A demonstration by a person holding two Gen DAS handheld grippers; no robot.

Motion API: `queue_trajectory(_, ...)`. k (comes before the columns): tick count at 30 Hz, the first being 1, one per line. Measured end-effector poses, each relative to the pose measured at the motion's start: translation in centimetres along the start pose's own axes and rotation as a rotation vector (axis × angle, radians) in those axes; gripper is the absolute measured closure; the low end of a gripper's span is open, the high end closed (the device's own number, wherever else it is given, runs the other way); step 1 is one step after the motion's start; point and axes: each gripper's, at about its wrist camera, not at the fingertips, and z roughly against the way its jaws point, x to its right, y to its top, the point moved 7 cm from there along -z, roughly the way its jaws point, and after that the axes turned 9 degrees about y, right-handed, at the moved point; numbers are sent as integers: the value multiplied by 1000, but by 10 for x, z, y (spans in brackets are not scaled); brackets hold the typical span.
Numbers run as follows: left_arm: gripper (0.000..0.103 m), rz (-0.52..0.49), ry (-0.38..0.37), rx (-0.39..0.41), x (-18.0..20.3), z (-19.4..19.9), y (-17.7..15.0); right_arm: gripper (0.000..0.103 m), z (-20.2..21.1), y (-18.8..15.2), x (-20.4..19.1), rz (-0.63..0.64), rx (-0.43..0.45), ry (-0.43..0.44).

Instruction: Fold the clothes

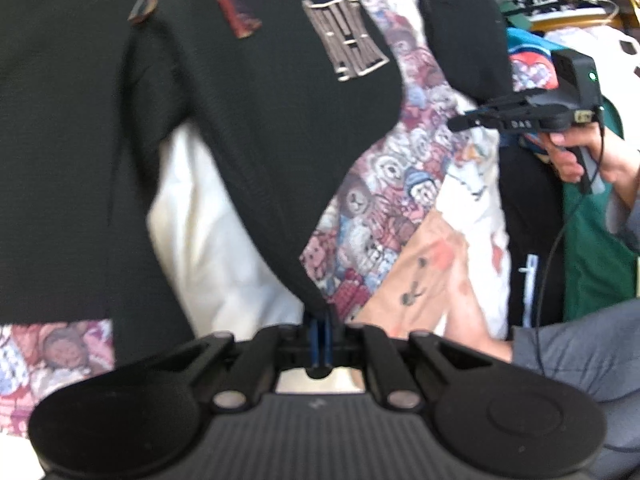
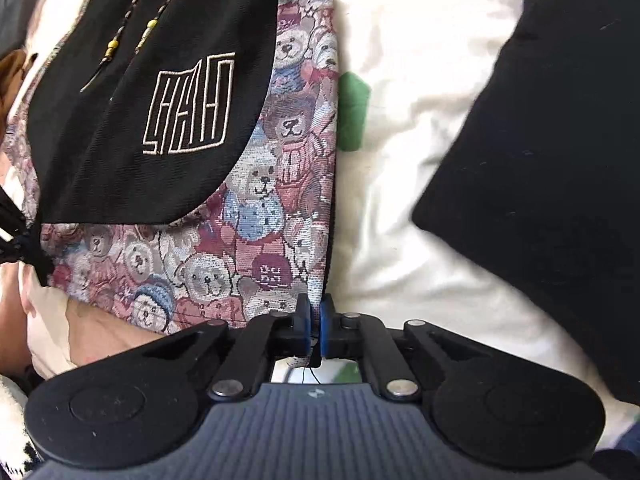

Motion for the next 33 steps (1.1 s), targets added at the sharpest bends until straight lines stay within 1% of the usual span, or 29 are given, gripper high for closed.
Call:
queue_trajectory(6, 100, 14, -61, 14, 13, 0, 1, 100, 21, 6, 6, 7, 16, -45)
queue_trajectory(12, 100, 25, -77, -3, 13, -9, -2, 100, 13, 7, 7, 19, -15, -81)
queue_trajectory(15, 100, 29, -67, -24, 12, -18, -3, 100, 7, 4, 5, 33, -24, -105)
queue_trajectory(18, 99, 9, -41, -39, 16, -28, -3, 100, 4, 10, 7, 30, -24, -119)
queue_trajectory(19, 99, 9, -30, -45, 17, -32, -3, 100, 1, 16, 6, 29, -21, -126)
queue_trajectory(23, 99, 15, 31, -75, 14, -41, -5, 100, -12, 19, 1, 47, -13, -147)
queue_trajectory(24, 97, 15, 43, -85, 13, -42, -6, 99, -17, 20, -1, 49, -14, -156)
queue_trajectory(25, 91, 15, 54, -94, 13, -43, -7, 99, -21, 21, -3, 51, -16, -163)
queue_trajectory(27, 91, 6, 75, -112, 14, -44, -10, 98, -24, 25, -6, 49, -28, -166)
queue_trajectory(28, 88, -15, 86, -109, 15, -43, -11, 96, -24, 28, -8, 47, -32, -158)
queue_trajectory(29, 86, -28, 90, -108, 16, -41, -13, 94, -23, 30, -11, 45, -36, -149)
queue_trajectory(30, 81, -38, 91, -108, 17, -39, -14, 91, -22, 32, -13, 43, -39, -142)
queue_trajectory(31, 77, -47, 93, -109, 17, -38, -15, 86, -19, 35, -16, 44, -33, -141)
queue_trajectory(32, 76, -53, 98, -101, 17, -34, -16, 84, -16, 37, -19, 45, -28, -140)
queue_trajectory(33, 75, -52, 97, -92, 16, -30, -16, 78, -14, 39, -22, 47, -23, -139)
